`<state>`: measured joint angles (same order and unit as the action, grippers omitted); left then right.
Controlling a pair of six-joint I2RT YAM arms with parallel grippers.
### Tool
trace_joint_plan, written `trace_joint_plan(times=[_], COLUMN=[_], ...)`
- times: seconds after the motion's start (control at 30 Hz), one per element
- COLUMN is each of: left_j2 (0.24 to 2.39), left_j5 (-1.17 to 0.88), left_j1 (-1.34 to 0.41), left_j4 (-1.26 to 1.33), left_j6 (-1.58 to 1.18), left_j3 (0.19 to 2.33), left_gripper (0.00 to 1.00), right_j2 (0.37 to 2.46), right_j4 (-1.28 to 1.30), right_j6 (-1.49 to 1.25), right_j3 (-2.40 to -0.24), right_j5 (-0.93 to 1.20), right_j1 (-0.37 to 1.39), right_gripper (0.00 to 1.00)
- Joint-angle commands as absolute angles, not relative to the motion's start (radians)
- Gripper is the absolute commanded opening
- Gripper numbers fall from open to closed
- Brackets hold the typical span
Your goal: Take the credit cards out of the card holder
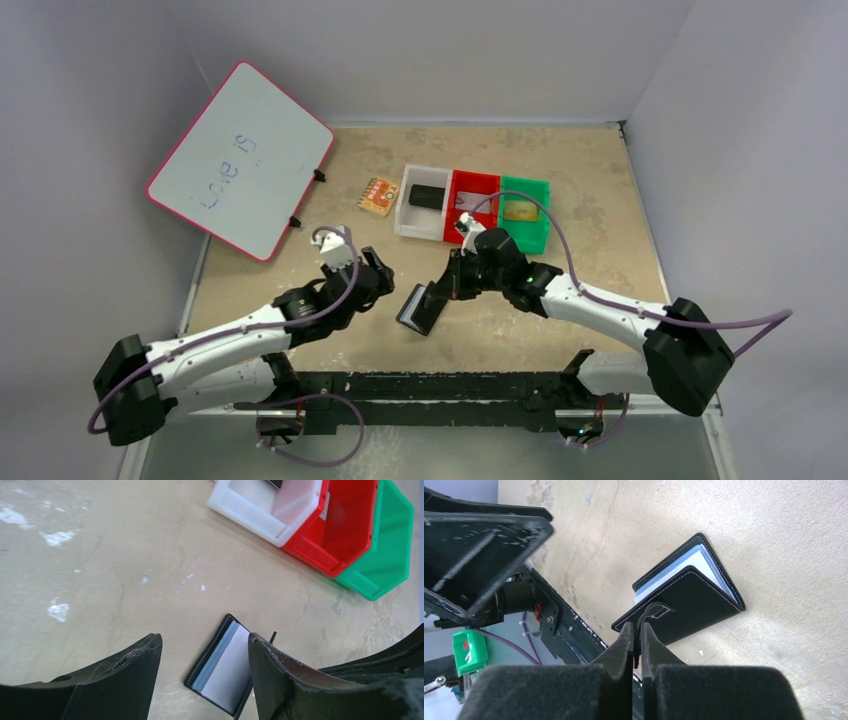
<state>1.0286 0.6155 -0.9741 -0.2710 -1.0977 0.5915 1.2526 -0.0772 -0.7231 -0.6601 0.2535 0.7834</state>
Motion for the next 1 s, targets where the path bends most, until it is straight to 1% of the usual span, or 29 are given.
trace_joint_plan(times=[0.0,0.1,0.17,0.2,0.27,0.33,0.47,0.6,0.7,0.83,0.97], left_j2=[0.888,0.845,0.841,0.848,0.873,0.907,0.983,1.084,1.161,1.221,1.297], left_j5=[0.715,0.680,0.638,0.613,0.550,0.492,0.442,0.416,0.388,0.328,0.275], left_j1=[-0.976,-0.976,-0.976,-0.976,-0.975,-0.978,-0.985,-1.007,-1.029,-1.042,-1.042], left_j4=[-0.423,-0.431,-0.406,-0.382,-0.333,-0.266,-0.194,-0.156,-0.120,-0.063,-0.028], left_j6=[-1.146,-1.130,-1.105,-1.088,-1.055,-1.018,-0.969,-0.936,-0.916,-0.910,-0.904], left_j3=[0.547,0.528,0.516,0.512,0.509,0.508,0.552,0.617,0.658,0.697,0.726], left_gripper=[0.64,0.64,0.64,0.64,0.64,0.64,0.64,0.64,0.64,0.64,0.64], right_j2=[1.240,1.181,1.101,1.056,0.979,0.941,0.954,1.059,1.115,1.102,1.029], right_j4=[-0.131,-0.096,-0.037,-0.044,-0.062,-0.024,0.003,0.128,0.234,0.162,0.094], right_j6=[-0.732,-0.784,-0.917,-0.953,-1.001,-1.028,-0.969,-0.991,-1.081,-1.123,-1.066], right_j3=[-0.686,-0.640,-0.590,-0.545,-0.473,-0.426,-0.385,-0.424,-0.451,-0.436,-0.419], right_j5=[0.235,0.183,0.031,0.000,0.008,0.024,0.080,-0.050,-0.164,-0.171,-0.143], right_j1=[0.781,0.781,0.778,0.771,0.726,0.673,0.594,0.587,0.583,0.584,0.584], right_gripper=[0.00,0.00,0.00,0.00,0.00,0.00,0.00,0.00,0.00,0.00,0.02])
